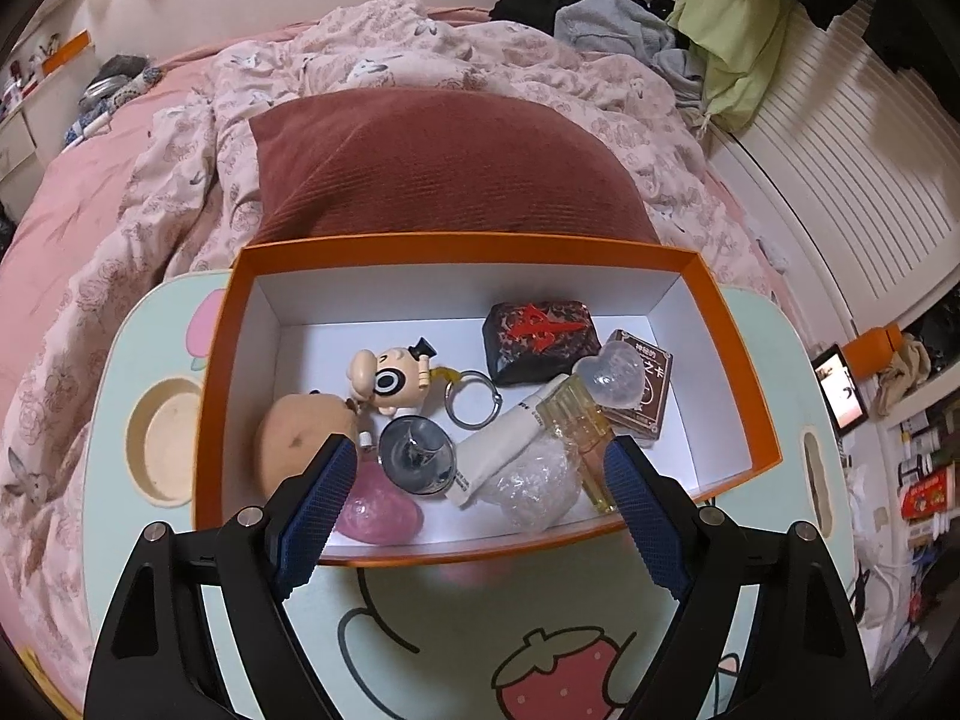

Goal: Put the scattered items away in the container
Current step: 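Move the left tool over the orange box of items, then grasp the glass perfume bottle in the box with the left tool and lift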

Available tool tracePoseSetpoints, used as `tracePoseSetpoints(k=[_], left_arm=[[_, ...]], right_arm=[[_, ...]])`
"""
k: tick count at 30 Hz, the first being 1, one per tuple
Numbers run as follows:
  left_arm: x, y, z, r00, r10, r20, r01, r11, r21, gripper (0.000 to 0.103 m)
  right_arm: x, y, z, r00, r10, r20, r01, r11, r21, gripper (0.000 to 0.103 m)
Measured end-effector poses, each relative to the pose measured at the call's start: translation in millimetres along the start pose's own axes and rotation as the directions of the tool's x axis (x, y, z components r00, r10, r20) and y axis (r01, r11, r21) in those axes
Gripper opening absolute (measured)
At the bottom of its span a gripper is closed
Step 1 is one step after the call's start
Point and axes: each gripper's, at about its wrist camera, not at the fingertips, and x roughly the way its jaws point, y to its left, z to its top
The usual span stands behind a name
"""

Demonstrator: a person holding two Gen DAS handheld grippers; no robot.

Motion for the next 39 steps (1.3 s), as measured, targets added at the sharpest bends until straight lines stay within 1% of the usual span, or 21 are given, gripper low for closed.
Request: tracePoseSetpoints(k=[3, 10, 13, 14, 15, 17, 20, 21, 23, 26, 28, 29, 31, 32, 33, 34, 36, 39], left_arm=[[1.5, -0.5, 1.8, 1.0, -0.019, -0.007, 0.019, 1.0, 0.001, 0.085], [6.9, -4.2, 10.2, 0.999, -0.03, -0.021, 0.031, 0.999, 0.043, 0.085], [7.5, -6.0, 16.4, 1.0, -0.022, -0.017, 0.023, 0.998, 0.055, 0.085], [7.3, -6.8, 18.7, 1.0, -0.023, -0.016, 0.024, 0.998, 0.057, 0.081], [7.8, -7.3, 20.1, 0.999, -0.025, -0.02, 0.026, 0.998, 0.059, 0.073], [11.9, -9.1, 22.6, 0.999, -0.022, -0.044, 0.025, 0.997, 0.066, 0.062], [22.2, -14.1, 24.9, 0.998, -0.005, -0.07, 0.01, 0.997, 0.076, 0.055], [26.1, -16.1, 25.1, 0.997, -0.005, -0.081, 0.012, 0.997, 0.08, 0.053], [35.3, -19.1, 25.5, 0.994, -0.01, -0.111, 0.018, 0.997, 0.071, 0.053], [44.0, -21.5, 26.8, 0.987, -0.068, -0.145, 0.072, 0.997, 0.023, 0.053], [48.2, -23.2, 25.8, 0.979, -0.115, -0.169, 0.114, 0.993, -0.018, 0.053], [50.3, -25.8, 24.8, 0.977, -0.115, -0.178, 0.113, 0.993, -0.025, 0.053], [51.6, -32.4, 23.6, 0.984, -0.06, -0.169, 0.062, 0.998, 0.007, 0.053], [53.0, -35.5, 23.4, 0.986, -0.028, -0.164, 0.032, 0.999, 0.025, 0.049], [54.1, -37.1, 22.9, 0.988, 0.007, -0.153, -0.002, 0.999, 0.037, 0.04], [54.6, -37.4, 23.1, 0.989, 0.036, -0.14, -0.03, 0.999, 0.039, 0.037], [55.1, -35.8, 24.3, 0.991, 0.047, -0.123, -0.044, 0.999, 0.027, 0.032], [54.4, -35.0, 24.5, 0.993, 0.044, -0.107, -0.039, 0.998, 0.05, 0.031]], right_arm=[[-1.6, 2.7, 0.6, 1.0, -0.006, 0.007, 0.006, 1.0, -0.016, 0.102], [0.0, 2.0, 1.6, 1.0, -0.006, 0.004, 0.006, 1.0, -0.022, 0.102], [1.9, 1.5, 1.4, 1.0, -0.006, -0.001, 0.006, 1.0, -0.022, 0.102], [2.2, 1.7, 1.5, 1.0, -0.007, -0.002, 0.007, 1.0, -0.024, 0.102], [2.5, 1.9, 1.4, 1.0, -0.008, -0.002, 0.008, 1.0, -0.026, 0.102], [2.9, 2.9, 1.4, 1.0, -0.01, -0.002, 0.01, 1.0, -0.029, 0.102], [3.2, 2.6, 1.1, 1.0, -0.009, -0.002, 0.009, 1.0, -0.028, 0.102], [3.3, 2.6, 1.1, 1.0, -0.009, -0.002, 0.009, 1.0, -0.028, 0.102], [3.6, 2.4, 1.4, 1.0, -0.009, -0.002, 0.009, 1.0, -0.029, 0.102], [3.6, 1.5, 1.7, 1.0, -0.009, -0.002, 0.009, 1.0, -0.029, 0.102], [4.0, 1.6, 1.9, 1.0, -0.009, -0.002, 0.009, 1.0, -0.028, 0.102], [4.1, 1.6, 1.9, 1.0, -0.009, -0.002, 0.009, 1.0, -0.028, 0.102], [4.1, 1.2, 2.1, 1.0, -0.009, -0.002, 0.009, 1.0, -0.029, 0.102], [4.3, 1.3, 2.2, 1.0, -0.008, -0.001, 0.008, 1.0, -0.028, 0.102], [4.5, 1.4, 2.2, 1.0, -0.008, -0.001, 0.008, 1.0, -0.027, 0.102], [4.6, 1.0, 2.3, 1.0, -0.008, -0.001, 0.008, 1.0, -0.026, 0.102], [4.4, 0.6, 2.3, 1.0, -0.007, 0.0, 0.007, 1.0, -0.023, 0.102], [3.8, 0.5, 2.1, 1.0, -0.005, 0.001, 0.005, 1.0, -0.018, 0.102]])
